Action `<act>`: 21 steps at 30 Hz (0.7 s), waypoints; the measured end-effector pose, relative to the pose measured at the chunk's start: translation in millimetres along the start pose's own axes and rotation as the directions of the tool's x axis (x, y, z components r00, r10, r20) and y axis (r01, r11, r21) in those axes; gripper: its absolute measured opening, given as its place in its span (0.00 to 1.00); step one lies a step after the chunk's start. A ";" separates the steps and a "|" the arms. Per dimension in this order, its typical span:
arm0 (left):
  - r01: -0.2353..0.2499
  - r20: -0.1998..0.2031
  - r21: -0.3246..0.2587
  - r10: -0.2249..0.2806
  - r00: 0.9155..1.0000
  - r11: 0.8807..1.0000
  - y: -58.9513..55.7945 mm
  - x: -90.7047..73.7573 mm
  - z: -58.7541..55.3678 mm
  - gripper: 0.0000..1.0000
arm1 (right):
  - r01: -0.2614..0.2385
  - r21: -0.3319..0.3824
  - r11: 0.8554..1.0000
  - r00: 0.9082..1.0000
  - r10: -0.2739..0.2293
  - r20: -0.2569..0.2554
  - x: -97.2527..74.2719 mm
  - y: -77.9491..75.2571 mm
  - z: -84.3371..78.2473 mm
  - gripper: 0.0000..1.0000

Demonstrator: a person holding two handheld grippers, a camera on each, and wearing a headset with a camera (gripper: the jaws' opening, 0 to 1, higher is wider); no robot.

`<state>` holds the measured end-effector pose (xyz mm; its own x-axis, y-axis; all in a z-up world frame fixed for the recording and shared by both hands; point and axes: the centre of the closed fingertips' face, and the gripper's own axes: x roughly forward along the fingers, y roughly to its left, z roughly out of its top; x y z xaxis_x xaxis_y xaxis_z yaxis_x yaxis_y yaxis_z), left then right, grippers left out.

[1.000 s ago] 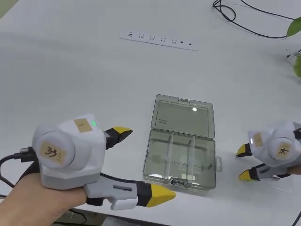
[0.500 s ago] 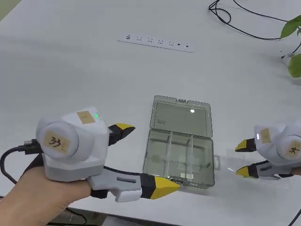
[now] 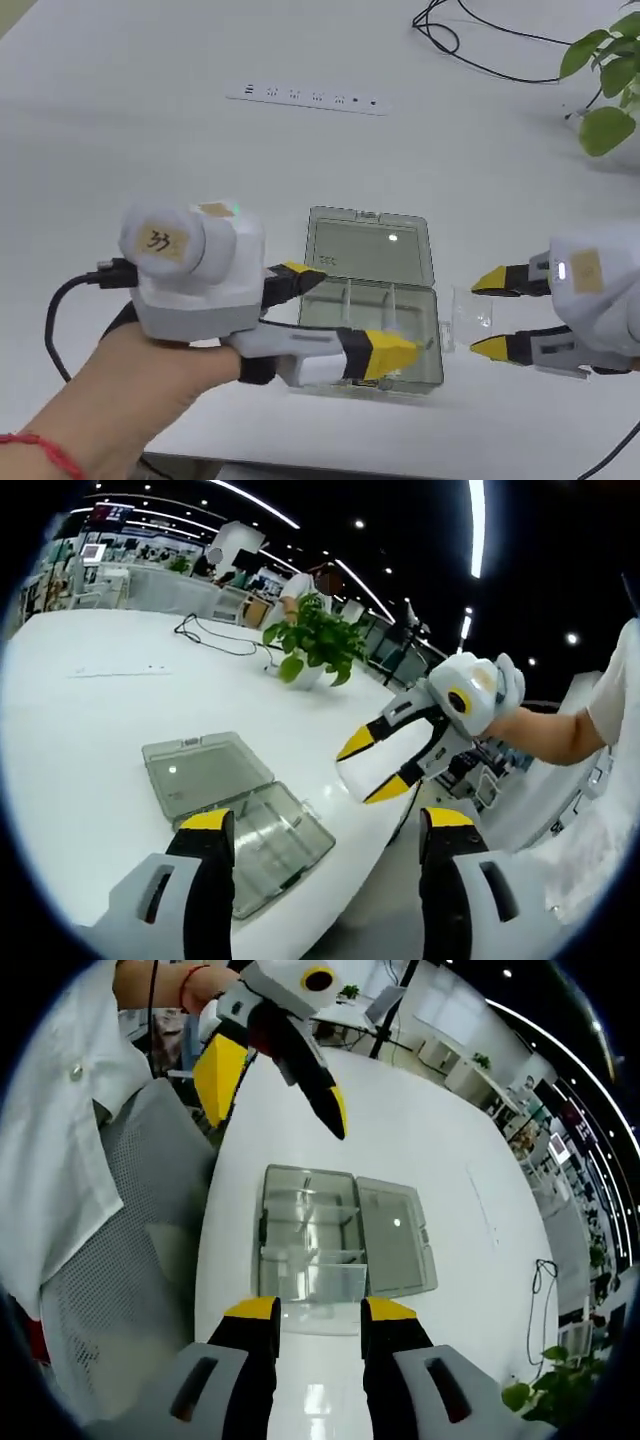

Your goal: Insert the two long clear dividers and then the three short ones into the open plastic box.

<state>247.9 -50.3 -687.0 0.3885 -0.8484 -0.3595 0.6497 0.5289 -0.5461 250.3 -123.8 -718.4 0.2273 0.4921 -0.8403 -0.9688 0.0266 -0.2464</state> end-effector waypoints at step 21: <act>0.144 0.002 -0.202 -0.147 0.989 0.969 -31.5 25.2 -2.0 0.21 | 0.059 -0.136 0.989 0.998 -0.056 0.025 -19.9 14.8 60.4 0.33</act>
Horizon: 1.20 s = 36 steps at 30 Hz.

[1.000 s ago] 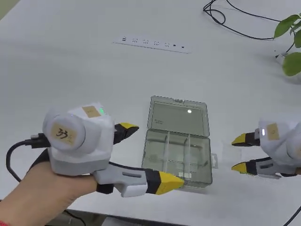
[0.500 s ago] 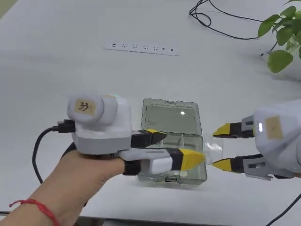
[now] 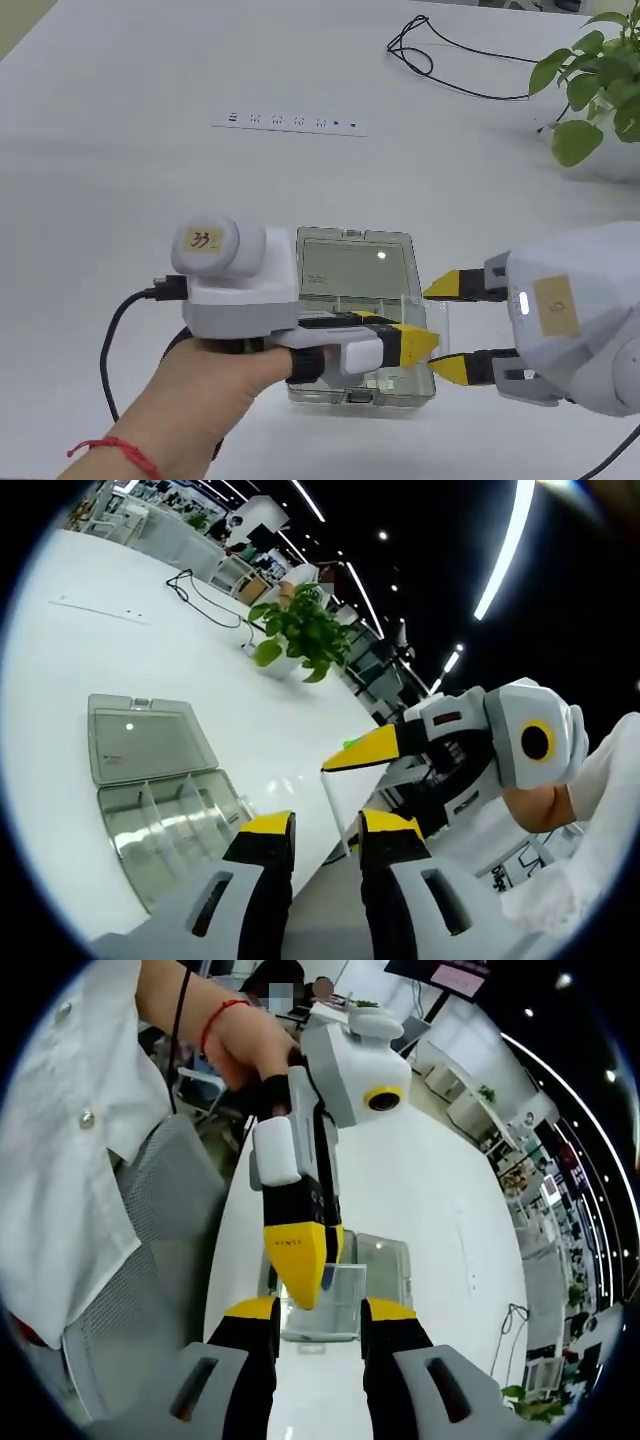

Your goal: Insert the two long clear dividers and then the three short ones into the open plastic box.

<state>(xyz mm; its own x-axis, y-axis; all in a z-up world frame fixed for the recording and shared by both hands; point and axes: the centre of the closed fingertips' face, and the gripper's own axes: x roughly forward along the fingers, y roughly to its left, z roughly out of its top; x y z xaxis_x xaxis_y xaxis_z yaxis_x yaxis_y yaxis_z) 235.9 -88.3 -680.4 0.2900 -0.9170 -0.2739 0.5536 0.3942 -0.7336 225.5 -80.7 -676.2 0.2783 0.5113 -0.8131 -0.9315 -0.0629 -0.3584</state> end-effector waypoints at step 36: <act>0.064 0.008 0.173 -0.067 0.998 0.983 -8.5 -10.3 -0.4 0.00 | -0.038 0.117 0.992 0.994 0.025 0.110 -20.3 -13.8 11.5 0.34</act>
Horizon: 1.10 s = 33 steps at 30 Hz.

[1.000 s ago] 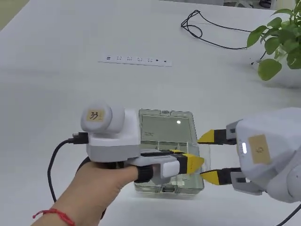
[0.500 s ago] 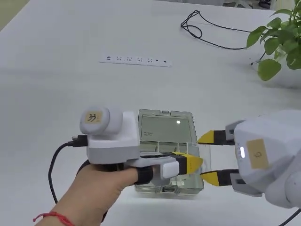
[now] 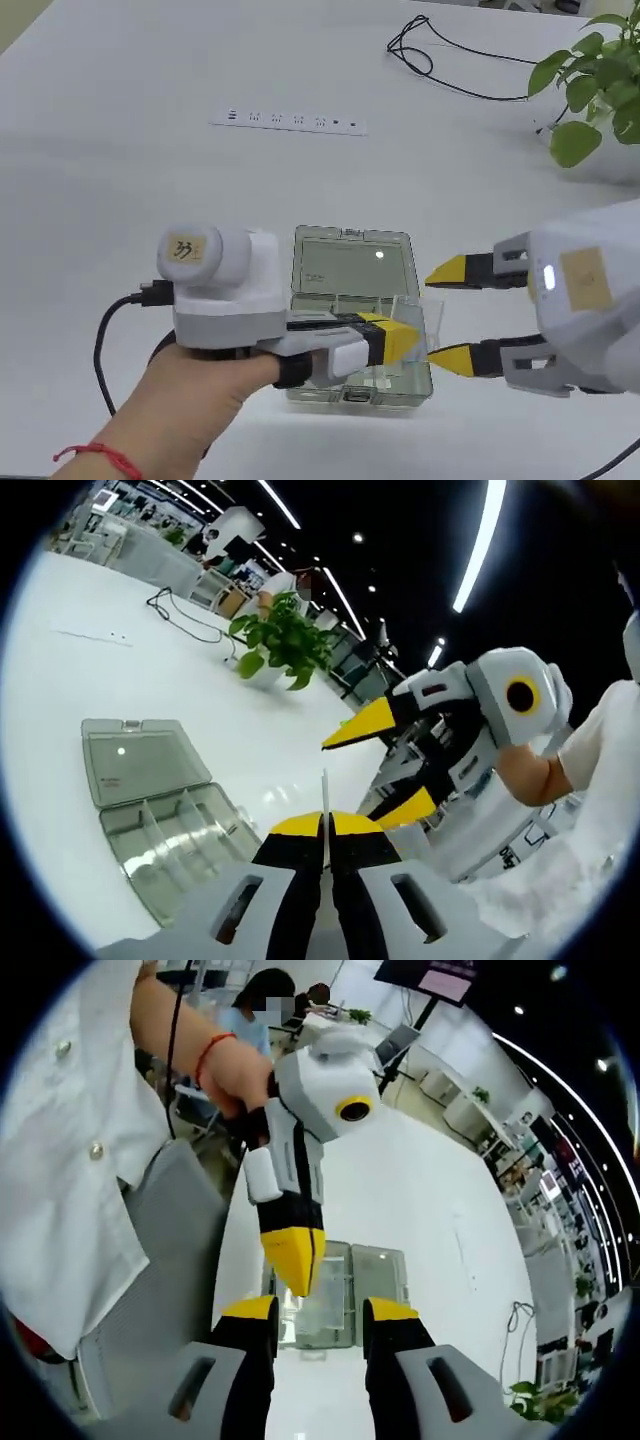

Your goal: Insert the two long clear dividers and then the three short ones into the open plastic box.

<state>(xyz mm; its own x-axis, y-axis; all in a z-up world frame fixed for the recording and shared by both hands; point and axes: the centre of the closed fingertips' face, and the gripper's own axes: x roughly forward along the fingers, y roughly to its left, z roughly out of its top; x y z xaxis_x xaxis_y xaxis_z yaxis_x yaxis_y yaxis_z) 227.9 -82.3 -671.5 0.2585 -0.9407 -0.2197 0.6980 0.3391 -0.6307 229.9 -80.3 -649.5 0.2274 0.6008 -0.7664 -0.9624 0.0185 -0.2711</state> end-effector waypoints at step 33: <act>0.214 -0.006 0.384 -0.230 0.973 0.898 -49.5 -25.2 12.8 0.00 | -0.496 0.139 0.857 0.855 0.456 0.247 -16.5 33.3 43.0 0.04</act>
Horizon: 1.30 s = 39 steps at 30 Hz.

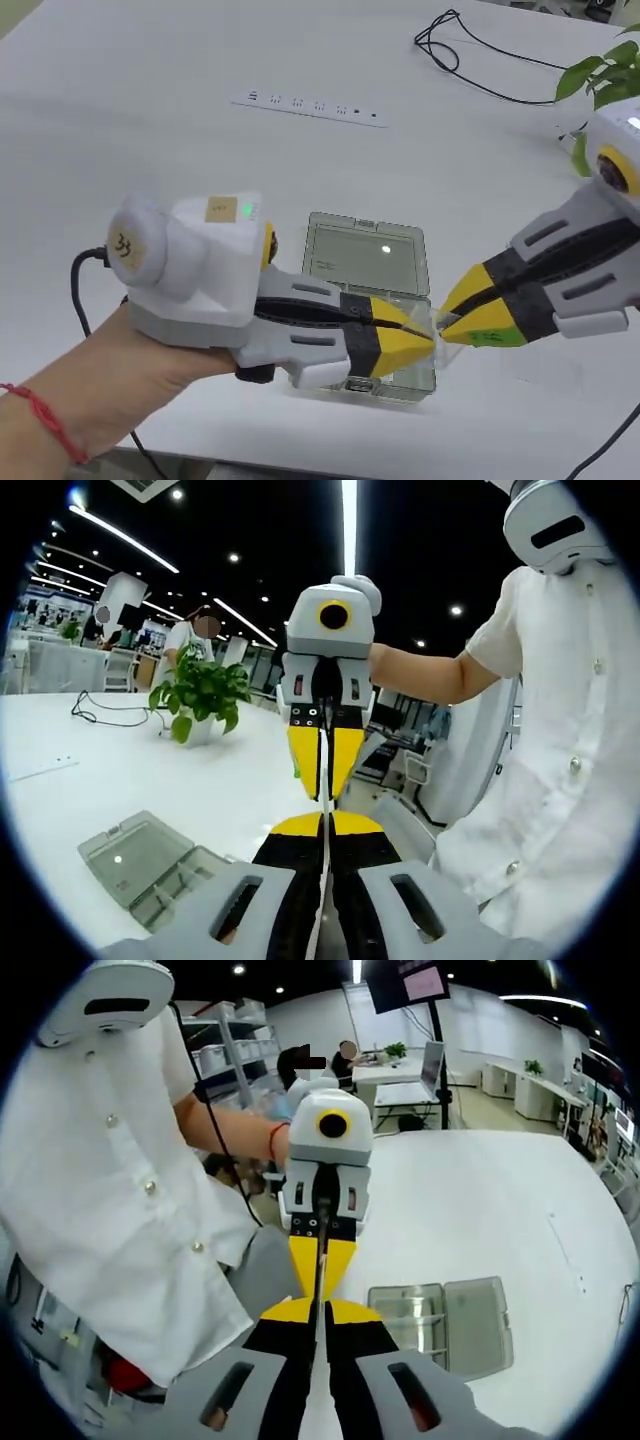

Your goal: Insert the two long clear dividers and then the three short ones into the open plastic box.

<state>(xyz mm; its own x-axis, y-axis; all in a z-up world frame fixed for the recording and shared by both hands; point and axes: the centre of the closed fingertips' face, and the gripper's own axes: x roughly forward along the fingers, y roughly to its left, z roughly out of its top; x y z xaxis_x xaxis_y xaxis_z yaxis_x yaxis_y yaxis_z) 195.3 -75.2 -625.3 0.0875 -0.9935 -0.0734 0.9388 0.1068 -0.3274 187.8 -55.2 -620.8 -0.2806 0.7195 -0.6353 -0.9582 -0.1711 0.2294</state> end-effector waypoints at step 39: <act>-0.281 -0.065 -0.035 0.279 0.958 0.959 42.1 -64.3 -44.4 0.36 | 0.188 0.001 0.982 0.982 -0.187 -0.035 20.1 -62.1 -8.6 0.02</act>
<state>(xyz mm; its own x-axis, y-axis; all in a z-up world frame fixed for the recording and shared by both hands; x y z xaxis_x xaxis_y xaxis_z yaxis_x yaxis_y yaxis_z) 214.5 -5.1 -676.2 0.3238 -0.9195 -0.2228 0.8640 0.3834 -0.3265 241.2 -35.9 -654.2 -0.0978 0.7145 -0.6928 -0.9937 -0.0325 0.1068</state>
